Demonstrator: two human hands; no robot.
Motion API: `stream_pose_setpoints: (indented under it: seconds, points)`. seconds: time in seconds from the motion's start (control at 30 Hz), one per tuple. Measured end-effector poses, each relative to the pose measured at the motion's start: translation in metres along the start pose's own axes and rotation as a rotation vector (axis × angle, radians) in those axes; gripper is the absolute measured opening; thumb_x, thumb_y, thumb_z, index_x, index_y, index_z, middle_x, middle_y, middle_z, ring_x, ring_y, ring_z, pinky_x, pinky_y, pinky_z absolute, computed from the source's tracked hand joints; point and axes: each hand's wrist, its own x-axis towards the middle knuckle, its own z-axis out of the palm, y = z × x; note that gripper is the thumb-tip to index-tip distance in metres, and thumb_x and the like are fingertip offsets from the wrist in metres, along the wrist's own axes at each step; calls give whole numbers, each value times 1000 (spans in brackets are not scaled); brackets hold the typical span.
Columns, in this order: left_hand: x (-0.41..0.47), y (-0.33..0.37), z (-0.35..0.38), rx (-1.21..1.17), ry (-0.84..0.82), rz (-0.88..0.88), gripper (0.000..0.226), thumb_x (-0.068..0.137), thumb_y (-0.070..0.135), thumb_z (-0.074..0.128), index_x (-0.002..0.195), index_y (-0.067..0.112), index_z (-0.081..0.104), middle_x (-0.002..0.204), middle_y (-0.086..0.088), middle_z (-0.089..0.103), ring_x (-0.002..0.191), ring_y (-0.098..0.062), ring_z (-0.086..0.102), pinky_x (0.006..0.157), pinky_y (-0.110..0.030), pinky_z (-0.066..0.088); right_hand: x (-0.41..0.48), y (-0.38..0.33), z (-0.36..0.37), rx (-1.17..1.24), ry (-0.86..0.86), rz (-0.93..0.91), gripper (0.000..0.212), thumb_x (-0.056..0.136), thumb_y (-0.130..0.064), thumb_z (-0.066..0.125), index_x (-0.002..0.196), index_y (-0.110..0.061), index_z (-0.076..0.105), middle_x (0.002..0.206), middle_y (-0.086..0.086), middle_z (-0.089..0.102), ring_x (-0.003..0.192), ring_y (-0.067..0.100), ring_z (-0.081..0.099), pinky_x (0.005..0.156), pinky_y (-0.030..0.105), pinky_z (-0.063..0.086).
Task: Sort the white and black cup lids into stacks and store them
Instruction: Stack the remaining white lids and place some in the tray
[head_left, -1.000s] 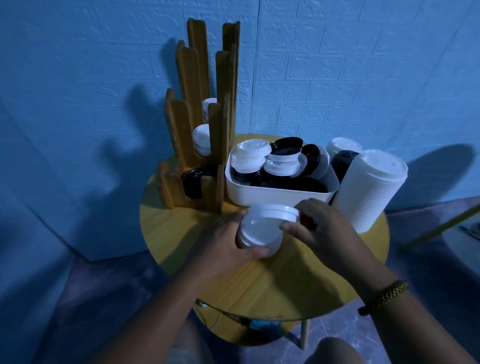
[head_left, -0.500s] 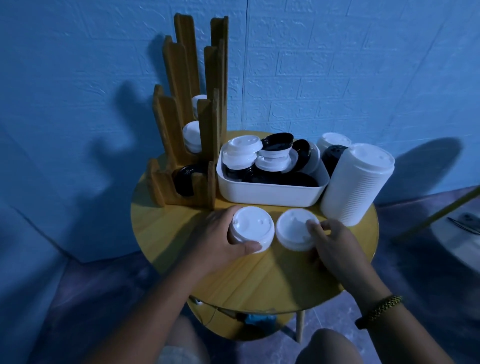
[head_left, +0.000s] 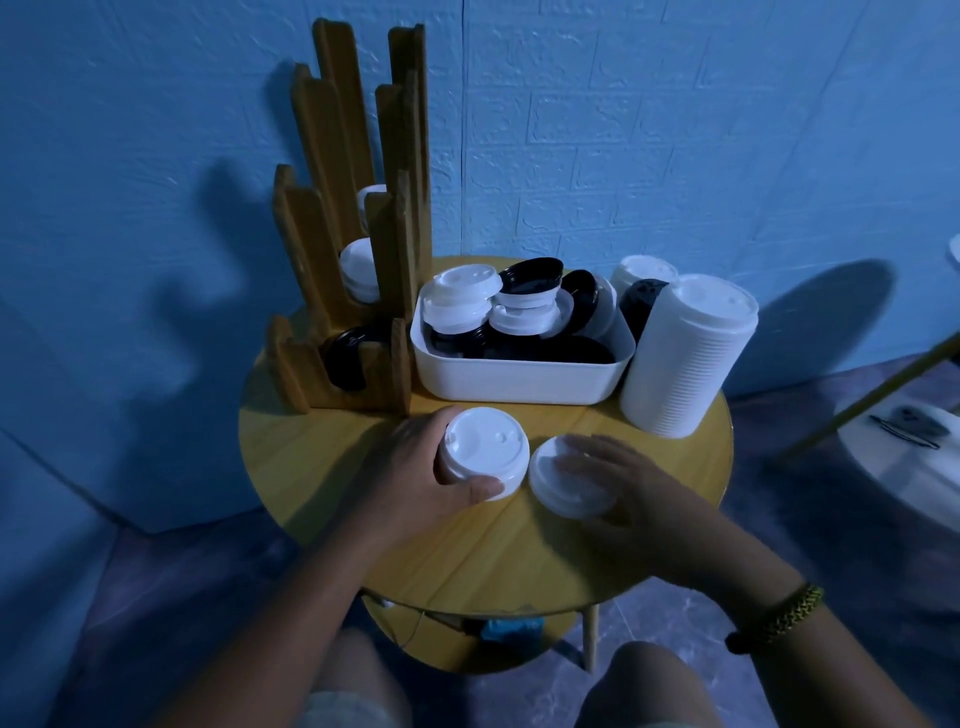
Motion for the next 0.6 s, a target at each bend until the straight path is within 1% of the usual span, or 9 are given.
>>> stream_pose_setpoints:
  seconds: [0.03, 0.1, 0.2, 0.3, 0.37, 0.43, 0.5, 0.53, 0.6]
  points:
    - [0, -1, 0, -1, 1, 3, 83, 77, 59, 79, 147, 40, 39, 138, 19, 44, 120, -2, 41, 93, -28, 40, 2, 0, 4, -35, 82, 41, 65, 89, -42, 68, 147, -39, 38, 153, -22, 26, 141, 5, 23, 113, 25, 29]
    - [0, -2, 1, -6, -2, 2, 83, 77, 61, 79, 147, 40, 39, 140, 19, 45, 123, -3, 42, 93, -28, 42, 4, -3, 9, -61, 184, 155, 75, 83, -59, 67, 147, -34, 39, 146, -10, 35, 131, 13, 33, 107, 30, 37]
    - [1, -4, 1, -15, -12, -1, 87, 70, 72, 74, 145, 43, 41, 140, 19, 49, 125, -6, 47, 96, -34, 49, 3, 0, 14, -96, 160, 193, 93, 75, -73, 63, 151, -34, 27, 145, -4, 27, 132, 18, 28, 111, 34, 34]
    - [2, -3, 1, -14, -17, -5, 93, 63, 79, 67, 144, 43, 41, 140, 19, 50, 125, -7, 48, 98, -40, 51, 6, 5, 15, -90, 171, 169, 89, 78, -67, 66, 151, -40, 22, 157, -7, 10, 144, 22, 15, 118, 45, 26]
    - [2, -3, 0, -17, -17, 1, 90, 68, 74, 73, 146, 42, 40, 141, 18, 50, 127, -8, 47, 99, -39, 51, 10, 7, 15, -65, 190, 147, 82, 81, -61, 68, 148, -42, 26, 161, -7, 4, 147, 22, 12, 120, 51, 23]
    - [2, -3, 0, -11, -10, 11, 87, 74, 65, 78, 147, 40, 40, 142, 17, 48, 128, -8, 46, 99, -37, 49, 13, 9, 16, -36, 170, 142, 75, 84, -56, 67, 147, -40, 30, 162, -6, 13, 145, 21, 21, 119, 50, 27]
    - [1, -3, 0, -1, -8, 17, 88, 73, 64, 80, 148, 40, 40, 143, 16, 48, 128, -8, 46, 99, -35, 49, 15, 8, 17, 5, 190, 138, 69, 86, -52, 67, 146, -35, 36, 155, -8, 29, 135, 19, 37, 113, 46, 36]
    - [1, -3, -1, -2, -10, 21, 88, 72, 66, 80, 147, 41, 40, 142, 16, 49, 127, -8, 47, 98, -35, 49, 15, 7, 17, 24, 243, 141, 68, 85, -51, 68, 144, -32, 40, 151, -8, 35, 129, 18, 43, 109, 45, 41]
    - [2, -4, -1, -7, -17, 21, 90, 68, 70, 78, 144, 45, 39, 141, 17, 49, 126, -7, 47, 98, -36, 49, 13, 3, 14, 56, 399, 143, 70, 81, -53, 70, 141, -27, 46, 144, -6, 44, 121, 17, 48, 101, 40, 47]
